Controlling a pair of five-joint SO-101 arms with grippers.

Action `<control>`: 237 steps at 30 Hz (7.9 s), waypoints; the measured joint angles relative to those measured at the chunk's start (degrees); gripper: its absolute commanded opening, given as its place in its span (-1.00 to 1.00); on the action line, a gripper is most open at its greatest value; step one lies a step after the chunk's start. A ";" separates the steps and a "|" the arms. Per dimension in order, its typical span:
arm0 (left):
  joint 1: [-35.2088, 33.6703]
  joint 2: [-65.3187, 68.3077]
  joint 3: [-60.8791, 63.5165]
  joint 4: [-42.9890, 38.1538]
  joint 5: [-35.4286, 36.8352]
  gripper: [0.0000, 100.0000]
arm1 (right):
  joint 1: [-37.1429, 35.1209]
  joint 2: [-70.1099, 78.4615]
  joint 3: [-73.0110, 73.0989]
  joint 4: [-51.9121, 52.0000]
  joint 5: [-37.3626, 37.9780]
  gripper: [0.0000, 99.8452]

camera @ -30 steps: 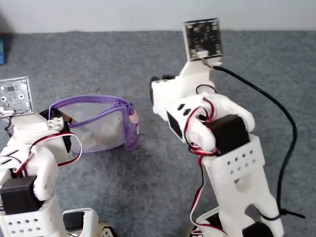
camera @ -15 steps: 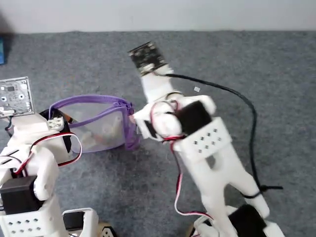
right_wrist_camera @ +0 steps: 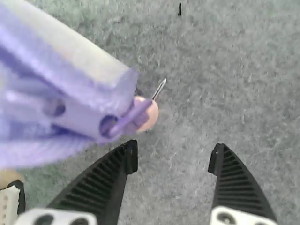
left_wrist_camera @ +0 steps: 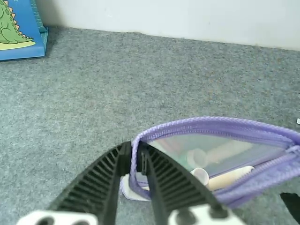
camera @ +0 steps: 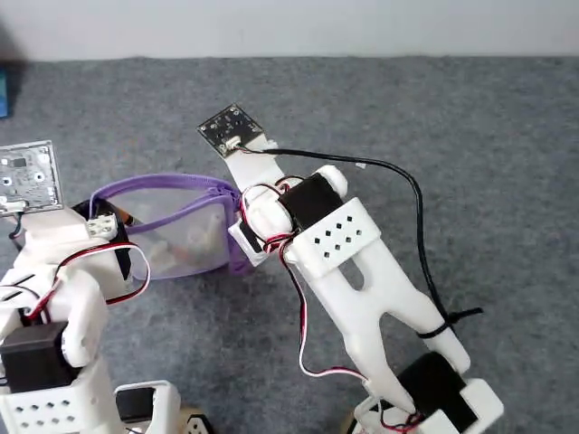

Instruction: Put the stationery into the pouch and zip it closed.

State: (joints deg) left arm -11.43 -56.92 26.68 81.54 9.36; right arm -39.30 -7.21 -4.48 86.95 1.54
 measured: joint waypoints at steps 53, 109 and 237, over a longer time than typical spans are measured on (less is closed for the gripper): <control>0.26 0.70 -2.20 -1.58 0.09 -0.97 | 0.00 -18.37 0.26 -13.63 18.55 -0.98; -1.14 1.32 -0.18 7.91 -0.35 -0.91 | 9.05 -1.14 19.69 13.27 6.07 -0.98; -10.73 1.41 6.15 0.09 -3.60 -0.91 | -9.14 13.27 21.01 10.37 -9.93 -0.81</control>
State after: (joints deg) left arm -22.15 -55.52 32.84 81.63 5.76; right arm -48.44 6.07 16.53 97.32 -8.40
